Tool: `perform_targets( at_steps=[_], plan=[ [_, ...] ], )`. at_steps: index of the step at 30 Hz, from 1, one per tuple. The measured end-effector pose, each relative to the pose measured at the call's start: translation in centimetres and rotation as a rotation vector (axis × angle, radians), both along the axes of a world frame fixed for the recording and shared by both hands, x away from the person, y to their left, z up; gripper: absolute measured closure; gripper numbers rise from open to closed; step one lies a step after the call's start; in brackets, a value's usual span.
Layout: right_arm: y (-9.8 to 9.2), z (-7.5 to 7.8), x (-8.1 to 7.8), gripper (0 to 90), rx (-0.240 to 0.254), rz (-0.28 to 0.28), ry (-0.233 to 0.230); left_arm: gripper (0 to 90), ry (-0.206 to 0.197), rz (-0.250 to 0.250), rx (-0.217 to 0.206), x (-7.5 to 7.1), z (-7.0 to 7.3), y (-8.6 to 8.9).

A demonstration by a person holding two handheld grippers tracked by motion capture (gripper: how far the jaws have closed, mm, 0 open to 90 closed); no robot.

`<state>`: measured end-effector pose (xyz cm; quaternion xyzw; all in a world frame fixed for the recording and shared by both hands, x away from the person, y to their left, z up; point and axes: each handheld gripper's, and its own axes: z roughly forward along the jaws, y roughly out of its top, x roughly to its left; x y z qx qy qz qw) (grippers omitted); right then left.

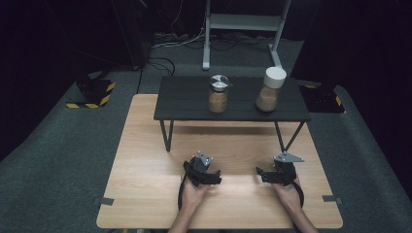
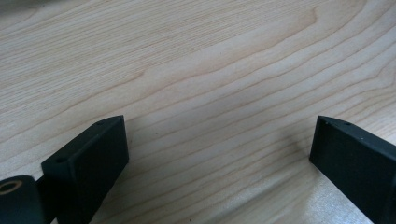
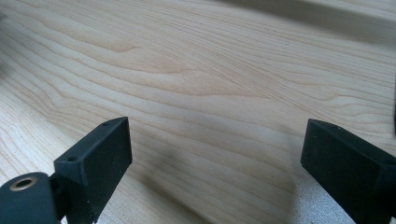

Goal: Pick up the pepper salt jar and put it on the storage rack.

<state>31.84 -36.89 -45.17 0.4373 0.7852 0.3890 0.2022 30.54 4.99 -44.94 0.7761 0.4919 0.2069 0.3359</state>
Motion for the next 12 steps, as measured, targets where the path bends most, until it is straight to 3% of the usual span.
perform_targets(
  at_steps=[12],
  plan=[
    [-0.09,0.01,0.15,8.2,0.0,0.0,0.003,4.4,0.001,0.007,-0.012,-0.09,-0.05,0.14]
  ],
)
